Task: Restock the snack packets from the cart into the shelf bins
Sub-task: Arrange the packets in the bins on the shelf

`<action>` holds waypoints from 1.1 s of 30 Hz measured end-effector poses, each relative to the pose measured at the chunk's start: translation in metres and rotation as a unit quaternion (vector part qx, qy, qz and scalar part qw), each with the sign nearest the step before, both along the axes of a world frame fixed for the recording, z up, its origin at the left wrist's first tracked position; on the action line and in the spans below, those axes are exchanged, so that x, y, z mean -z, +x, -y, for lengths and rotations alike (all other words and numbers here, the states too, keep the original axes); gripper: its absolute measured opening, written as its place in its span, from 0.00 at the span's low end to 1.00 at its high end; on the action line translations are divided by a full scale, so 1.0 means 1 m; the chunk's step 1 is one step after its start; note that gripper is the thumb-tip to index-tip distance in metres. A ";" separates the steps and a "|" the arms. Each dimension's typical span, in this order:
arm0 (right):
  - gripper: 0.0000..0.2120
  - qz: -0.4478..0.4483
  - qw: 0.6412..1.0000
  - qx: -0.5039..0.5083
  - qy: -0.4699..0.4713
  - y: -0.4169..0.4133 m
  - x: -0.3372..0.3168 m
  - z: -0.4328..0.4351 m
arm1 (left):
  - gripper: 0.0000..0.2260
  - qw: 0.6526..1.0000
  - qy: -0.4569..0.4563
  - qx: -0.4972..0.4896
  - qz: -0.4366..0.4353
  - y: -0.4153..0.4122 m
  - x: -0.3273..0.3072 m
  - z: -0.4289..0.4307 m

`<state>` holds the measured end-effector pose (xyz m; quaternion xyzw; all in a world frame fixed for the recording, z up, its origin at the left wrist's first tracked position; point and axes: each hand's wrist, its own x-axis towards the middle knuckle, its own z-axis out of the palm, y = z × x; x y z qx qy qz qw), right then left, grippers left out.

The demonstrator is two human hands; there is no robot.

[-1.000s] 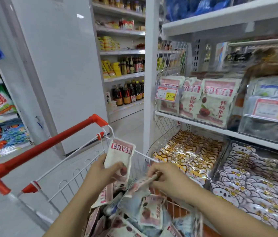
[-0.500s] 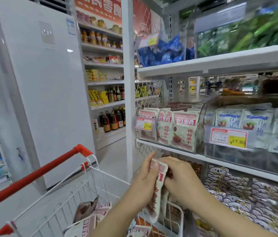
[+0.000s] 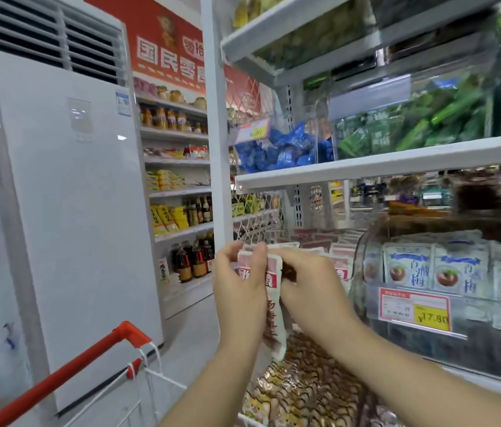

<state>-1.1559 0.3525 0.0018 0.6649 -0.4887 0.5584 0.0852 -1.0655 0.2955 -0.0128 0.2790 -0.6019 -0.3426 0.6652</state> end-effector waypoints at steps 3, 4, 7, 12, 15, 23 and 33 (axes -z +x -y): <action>0.22 -0.018 0.999 0.010 -0.036 -0.006 -0.025 0.016 | 0.11 0.999 -0.038 -0.020 -0.009 -0.007 -0.025 0.021; 0.22 -0.023 0.999 0.009 -0.046 -0.008 -0.032 0.020 | 0.13 0.999 -0.046 -0.022 -0.016 -0.010 -0.031 0.028; 0.21 -0.044 0.997 0.007 -0.067 -0.021 -0.051 0.037 | 0.13 0.998 -0.048 -0.016 -0.035 -0.023 -0.047 0.050; 0.19 -0.029 0.997 0.060 -0.031 -0.057 -0.064 0.069 | 0.15 0.998 -0.055 -0.015 -0.038 -0.041 -0.063 0.095; 0.15 -0.007 0.995 0.083 0.046 -0.073 -0.064 0.078 | 0.16 0.997 -0.053 -0.038 -0.048 -0.045 -0.070 0.126; 0.17 -0.012 0.981 0.102 0.162 -0.084 -0.055 0.089 | 0.14 0.998 -0.047 -0.029 -0.017 -0.057 -0.057 0.156; 0.14 -0.145 0.948 0.135 0.250 -0.075 -0.046 0.095 | 0.14 0.970 -0.127 -0.024 0.204 -0.038 -0.030 0.177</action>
